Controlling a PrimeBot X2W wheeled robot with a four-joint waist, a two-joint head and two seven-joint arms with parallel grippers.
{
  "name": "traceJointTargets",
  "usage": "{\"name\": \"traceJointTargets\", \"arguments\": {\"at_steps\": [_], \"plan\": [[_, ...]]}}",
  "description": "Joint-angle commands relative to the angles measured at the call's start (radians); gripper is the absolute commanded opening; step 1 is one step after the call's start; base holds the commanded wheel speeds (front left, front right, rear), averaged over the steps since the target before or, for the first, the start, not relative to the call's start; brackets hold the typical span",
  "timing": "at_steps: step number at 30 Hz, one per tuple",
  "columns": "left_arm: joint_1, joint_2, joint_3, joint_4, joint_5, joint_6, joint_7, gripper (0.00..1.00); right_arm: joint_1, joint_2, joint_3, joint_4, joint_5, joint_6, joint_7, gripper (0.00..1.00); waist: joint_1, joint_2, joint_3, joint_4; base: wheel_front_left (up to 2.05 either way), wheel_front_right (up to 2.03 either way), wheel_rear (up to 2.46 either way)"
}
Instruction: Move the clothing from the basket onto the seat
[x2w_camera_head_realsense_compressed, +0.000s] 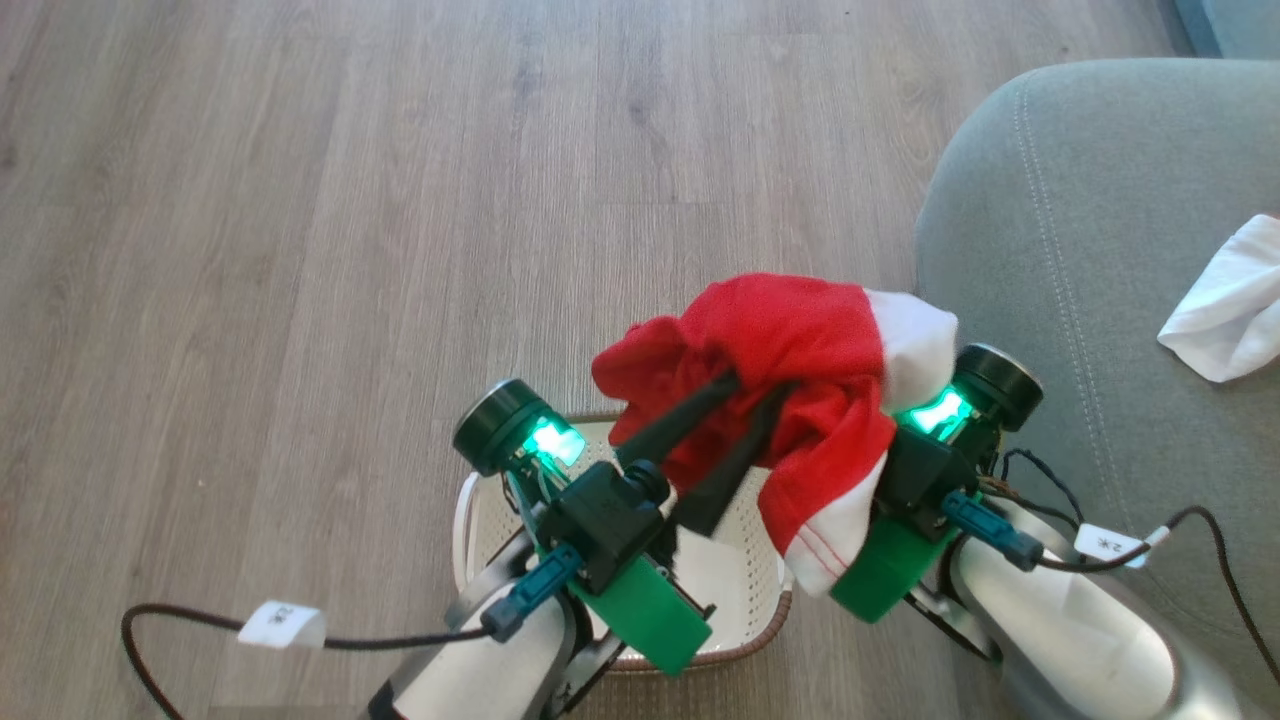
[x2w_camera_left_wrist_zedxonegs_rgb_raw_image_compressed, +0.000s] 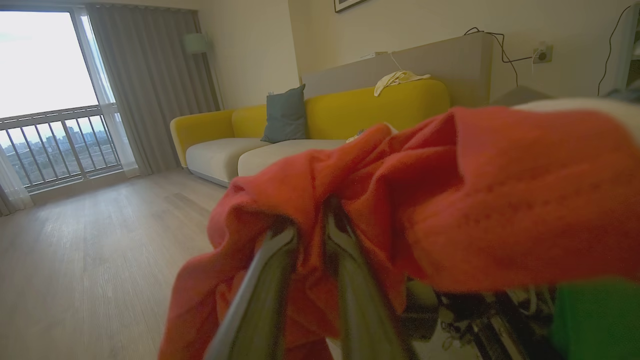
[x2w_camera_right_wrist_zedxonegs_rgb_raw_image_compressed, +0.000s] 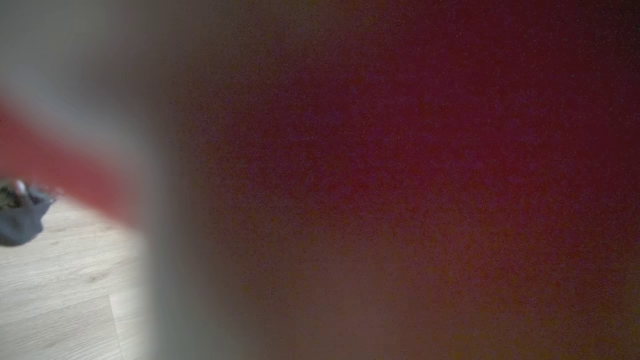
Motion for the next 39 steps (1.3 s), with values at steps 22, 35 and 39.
{"name": "traceJointTargets", "arguments": {"at_steps": [22, 35, 39], "plan": [[-0.013, -0.001, 0.073, 0.002, 0.005, 0.023, -0.005, 1.00, 0.023, -0.010, -0.190, -0.078, -0.076, 0.000, -0.002, 0.00, 0.0000, 0.0000, 0.022, -0.011, 0.00, 0.00, 0.00], [0.031, -0.001, 0.098, 0.065, 0.031, 0.011, -0.005, 1.00, 0.071, -0.051, -0.362, -0.103, -0.114, 0.000, -0.002, 0.00, 0.0000, 0.0000, 0.016, -0.021, 0.00, 0.00, 0.00], [0.045, -0.001, 0.102, 0.082, 0.033, 0.004, -0.005, 1.00, 0.107, -0.041, -0.422, -0.096, -0.114, 0.000, -0.002, 0.00, 0.0000, 0.0000, 0.015, -0.026, 0.00, 0.00, 0.00]]}}
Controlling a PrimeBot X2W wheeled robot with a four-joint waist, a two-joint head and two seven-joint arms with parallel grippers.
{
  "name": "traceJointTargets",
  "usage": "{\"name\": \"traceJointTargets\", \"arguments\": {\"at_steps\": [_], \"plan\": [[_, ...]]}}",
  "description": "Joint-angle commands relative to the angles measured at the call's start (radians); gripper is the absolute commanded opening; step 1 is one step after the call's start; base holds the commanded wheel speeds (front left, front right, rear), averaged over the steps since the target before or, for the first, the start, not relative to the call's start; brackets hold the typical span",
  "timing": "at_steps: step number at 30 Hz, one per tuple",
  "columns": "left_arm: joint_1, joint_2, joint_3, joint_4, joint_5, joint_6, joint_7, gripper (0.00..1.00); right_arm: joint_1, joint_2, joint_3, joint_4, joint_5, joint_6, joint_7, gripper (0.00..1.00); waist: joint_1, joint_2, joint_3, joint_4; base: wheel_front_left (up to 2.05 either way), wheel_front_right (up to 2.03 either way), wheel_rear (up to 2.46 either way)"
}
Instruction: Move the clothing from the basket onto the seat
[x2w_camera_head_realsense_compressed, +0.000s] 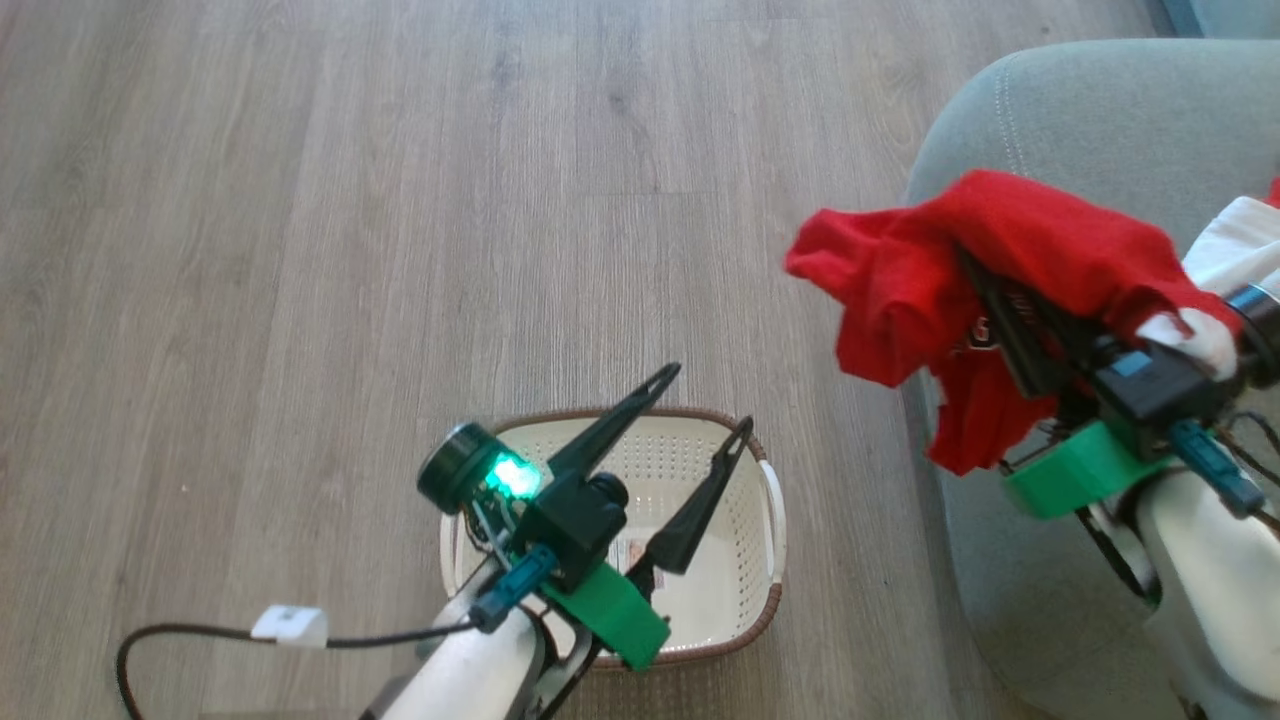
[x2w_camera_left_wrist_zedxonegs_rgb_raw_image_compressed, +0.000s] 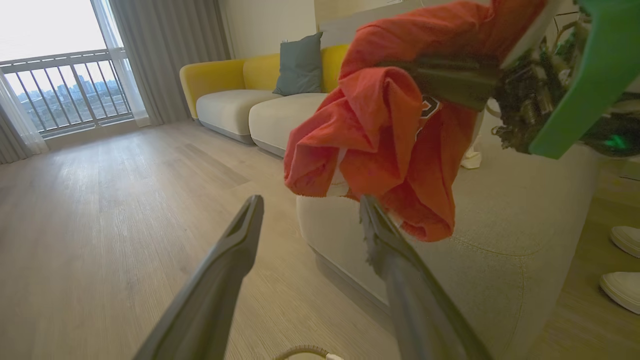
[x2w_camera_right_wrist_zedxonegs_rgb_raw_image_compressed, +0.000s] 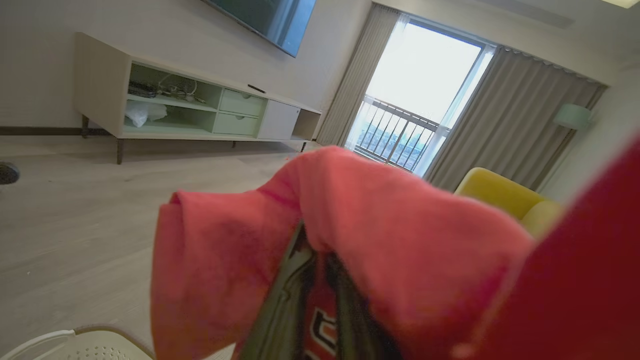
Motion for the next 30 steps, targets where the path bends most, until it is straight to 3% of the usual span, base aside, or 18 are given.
{"name": "traceJointTargets", "arguments": {"at_steps": [1, 15, 30], "plan": [[-0.004, -0.001, 0.036, -0.025, 0.005, -0.005, -0.005, 1.00, 0.014, -0.004, -0.016, -0.023, -0.001, 0.000, -0.002, 0.00, 0.0000, 0.0000, -0.001, -0.001, 0.00, 0.00, 0.00], [0.055, -0.001, 0.045, 0.058, 0.009, -0.017, -0.005, 1.00, 0.148, 0.083, -0.210, 0.035, 0.017, 0.000, -0.002, 0.00, 0.0000, 0.0000, -0.021, -0.020, 0.00, 0.00, 0.00], [0.071, -0.001, 0.054, 0.065, -0.019, -0.001, -0.005, 1.00, 0.154, 0.082, -0.229, 0.048, 0.016, 0.000, -0.002, 0.00, 0.0000, 0.0000, -0.021, -0.050, 0.00, 0.00, 0.00]]}}
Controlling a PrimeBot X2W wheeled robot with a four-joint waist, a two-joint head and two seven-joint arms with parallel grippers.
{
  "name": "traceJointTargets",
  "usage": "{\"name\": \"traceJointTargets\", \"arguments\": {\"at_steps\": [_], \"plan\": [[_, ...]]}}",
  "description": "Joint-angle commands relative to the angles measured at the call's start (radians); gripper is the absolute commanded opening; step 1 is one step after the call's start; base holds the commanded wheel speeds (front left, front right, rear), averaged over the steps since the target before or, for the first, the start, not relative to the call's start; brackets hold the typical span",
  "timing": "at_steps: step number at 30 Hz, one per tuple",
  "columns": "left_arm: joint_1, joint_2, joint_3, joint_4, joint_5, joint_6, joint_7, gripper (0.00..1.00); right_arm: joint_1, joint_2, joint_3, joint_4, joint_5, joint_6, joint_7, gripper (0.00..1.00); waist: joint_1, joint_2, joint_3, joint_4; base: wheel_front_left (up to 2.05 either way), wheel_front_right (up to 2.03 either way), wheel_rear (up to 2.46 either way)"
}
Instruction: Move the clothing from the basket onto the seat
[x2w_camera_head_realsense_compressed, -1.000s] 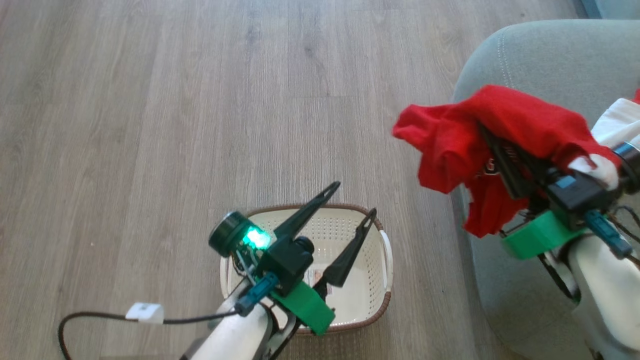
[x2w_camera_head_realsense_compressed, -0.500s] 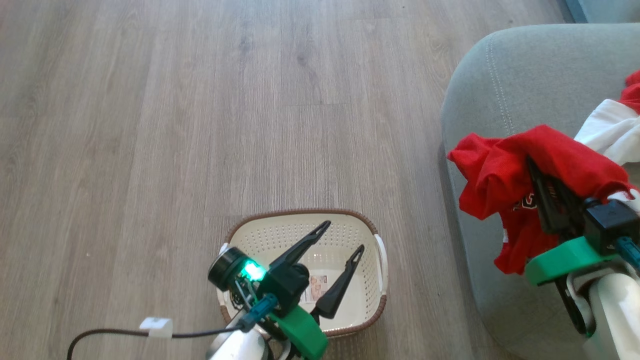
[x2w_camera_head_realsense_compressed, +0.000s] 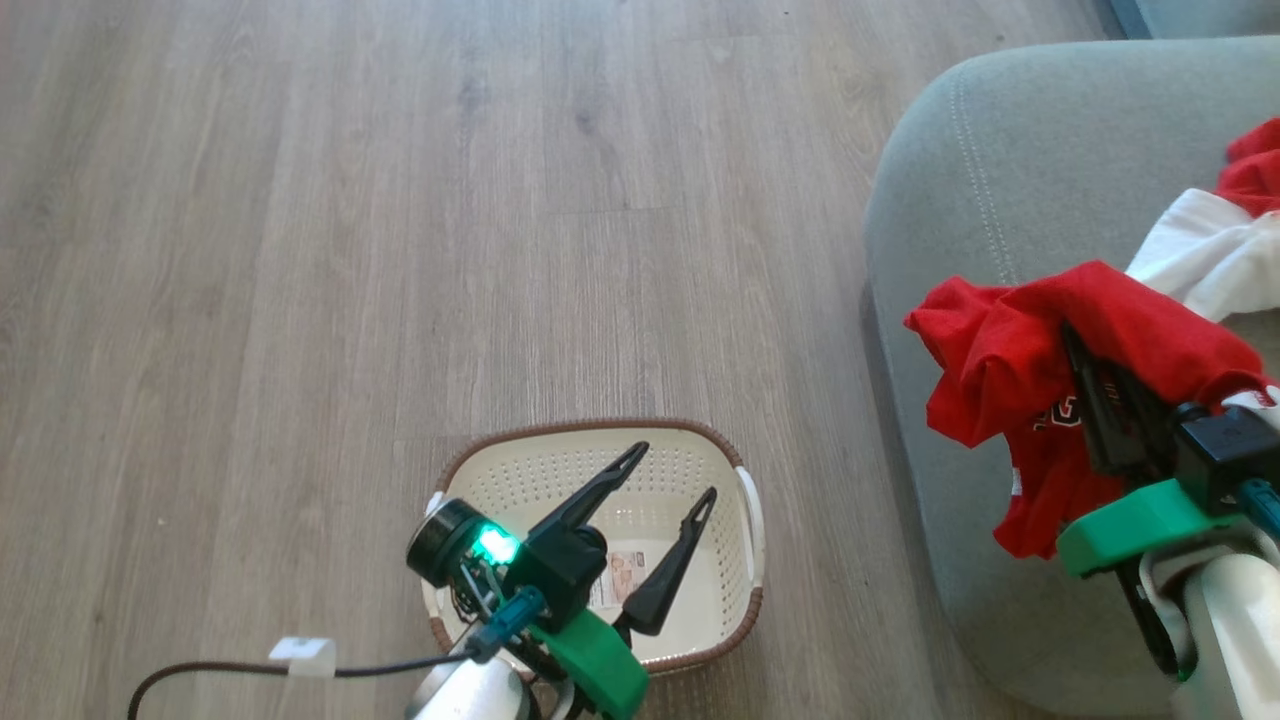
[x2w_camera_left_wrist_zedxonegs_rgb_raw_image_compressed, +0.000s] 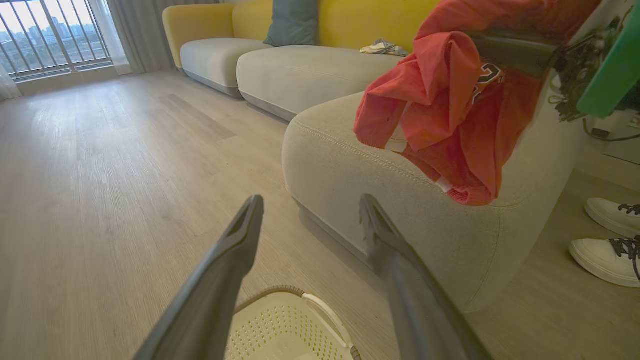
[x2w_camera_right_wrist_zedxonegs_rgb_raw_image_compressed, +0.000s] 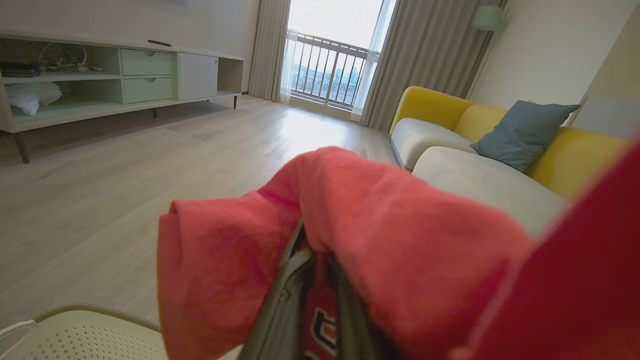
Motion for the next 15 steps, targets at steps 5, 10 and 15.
{"name": "traceJointTargets", "arguments": {"at_steps": [5, 10, 15], "plan": [[-0.024, -0.001, 0.036, -0.034, -0.003, 0.007, -0.005, 1.00, -0.032, -0.020, 0.006, -0.047, -0.009, 0.000, -0.002, 0.00, 0.0000, 0.0000, 0.015, -0.041, 0.00, 0.00, 0.00], [-0.032, -0.001, 0.030, -0.034, 0.004, 0.002, -0.005, 1.00, -0.037, -0.018, 0.000, -0.064, -0.017, 0.000, -0.002, 0.00, 0.0000, 0.0000, 0.034, -0.091, 0.00, 0.00, 0.00], [-0.045, -0.001, 0.025, -0.038, 0.014, -0.001, -0.005, 1.00, -0.041, -0.017, -0.010, -0.078, -0.023, 0.000, -0.002, 0.00, 0.0000, 0.0000, 0.059, -0.157, 0.00, 0.00, 0.00]]}}
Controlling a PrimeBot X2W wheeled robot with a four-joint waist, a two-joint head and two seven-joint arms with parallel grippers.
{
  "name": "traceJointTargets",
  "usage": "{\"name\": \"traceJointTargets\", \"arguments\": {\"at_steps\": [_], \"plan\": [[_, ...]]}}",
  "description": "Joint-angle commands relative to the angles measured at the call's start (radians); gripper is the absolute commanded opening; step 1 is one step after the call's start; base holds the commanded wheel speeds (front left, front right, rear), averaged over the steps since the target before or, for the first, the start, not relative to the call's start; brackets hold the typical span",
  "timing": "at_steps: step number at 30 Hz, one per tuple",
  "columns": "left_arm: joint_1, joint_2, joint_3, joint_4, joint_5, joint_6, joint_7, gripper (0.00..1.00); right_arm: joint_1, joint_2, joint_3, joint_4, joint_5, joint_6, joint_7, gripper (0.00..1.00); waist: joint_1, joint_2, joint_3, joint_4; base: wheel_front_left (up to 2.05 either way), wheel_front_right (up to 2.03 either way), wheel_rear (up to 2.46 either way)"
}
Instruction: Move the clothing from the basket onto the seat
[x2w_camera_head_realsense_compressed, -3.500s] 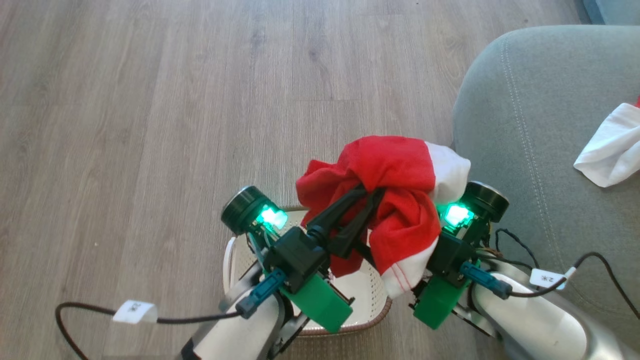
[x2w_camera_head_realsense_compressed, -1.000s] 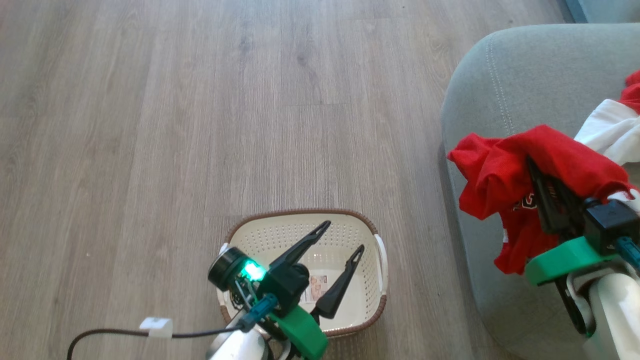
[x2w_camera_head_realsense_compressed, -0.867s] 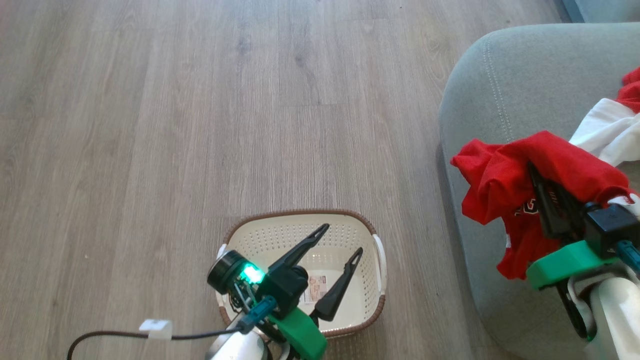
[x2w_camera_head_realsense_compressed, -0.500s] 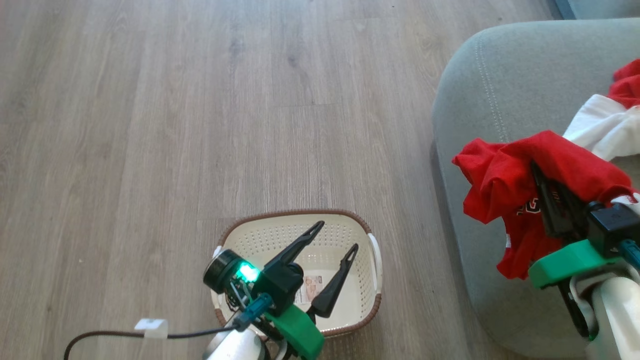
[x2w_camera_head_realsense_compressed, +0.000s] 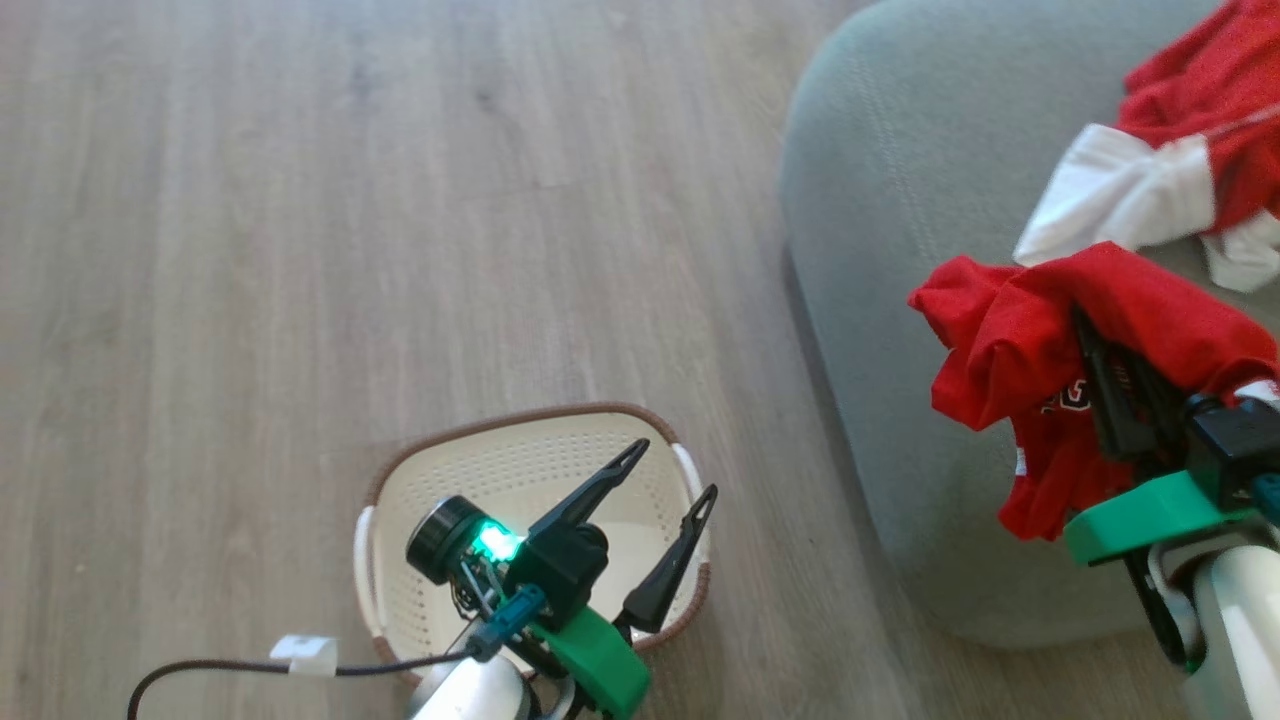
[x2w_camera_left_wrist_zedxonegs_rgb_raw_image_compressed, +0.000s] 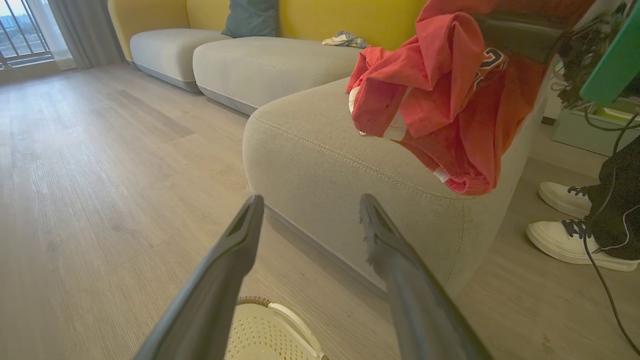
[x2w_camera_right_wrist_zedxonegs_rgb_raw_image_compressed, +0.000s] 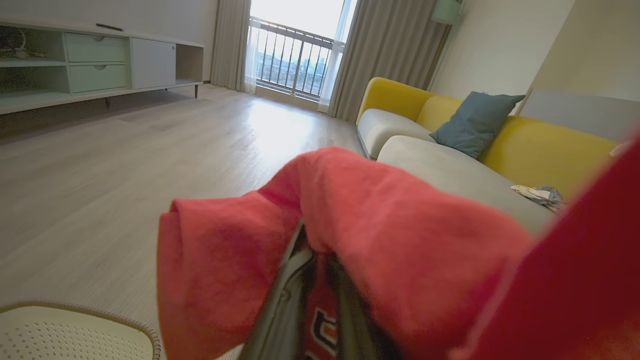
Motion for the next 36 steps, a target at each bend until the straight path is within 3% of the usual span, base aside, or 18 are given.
{"name": "traceJointTargets", "arguments": {"at_steps": [1, 22, 36], "plan": [[-0.045, -0.002, 0.023, -0.036, 0.013, -0.002, -0.005, 1.00, -0.040, -0.015, 0.001, -0.041, -0.005, 0.000, -0.002, 0.00, 0.0000, 0.0000, 0.022, -0.044, 0.00, 0.00, 0.00], [-0.086, 0.006, 0.011, -0.032, 0.072, -0.027, -0.005, 1.00, -0.028, 0.033, -0.050, -0.059, -0.005, 0.000, -0.002, 0.00, 0.0000, 0.0000, 0.099, -0.363, 0.00, 0.00, 0.00], [-0.126, 0.014, -0.007, -0.022, 0.071, -0.043, -0.005, 1.00, -0.058, 0.029, -0.100, -0.105, 0.000, 0.000, -0.002, 0.00, 0.0000, 0.0000, 0.155, -0.375, 0.00, 0.00, 0.00]]}}
